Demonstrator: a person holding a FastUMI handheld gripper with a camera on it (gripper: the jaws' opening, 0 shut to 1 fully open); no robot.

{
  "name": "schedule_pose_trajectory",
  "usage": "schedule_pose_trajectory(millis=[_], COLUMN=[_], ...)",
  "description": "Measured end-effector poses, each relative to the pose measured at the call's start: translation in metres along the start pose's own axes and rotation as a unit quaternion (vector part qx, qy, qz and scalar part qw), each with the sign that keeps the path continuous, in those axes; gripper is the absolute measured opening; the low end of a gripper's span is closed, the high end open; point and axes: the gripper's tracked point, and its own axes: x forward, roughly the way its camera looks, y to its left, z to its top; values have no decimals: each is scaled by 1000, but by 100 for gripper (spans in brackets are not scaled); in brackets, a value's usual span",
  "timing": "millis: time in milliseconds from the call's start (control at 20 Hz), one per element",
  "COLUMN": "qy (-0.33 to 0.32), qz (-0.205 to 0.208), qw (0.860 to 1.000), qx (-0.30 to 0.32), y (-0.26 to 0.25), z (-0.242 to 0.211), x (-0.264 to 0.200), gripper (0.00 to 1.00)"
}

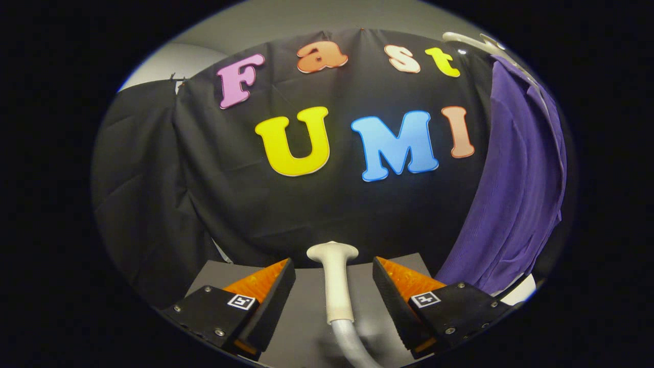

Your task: Iron the clothes twice with a garment steamer, once on the left side and once on the right side.

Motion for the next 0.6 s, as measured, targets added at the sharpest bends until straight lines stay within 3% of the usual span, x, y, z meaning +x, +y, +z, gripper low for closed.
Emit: schedule_pose_trajectory(millis=[300,600], qy=[98,171], qz=[-13,-5], qw=[994,984], qx=[53,57], y=[-5,5], z=[-33,-78], x=[53,87], gripper=[89,78])
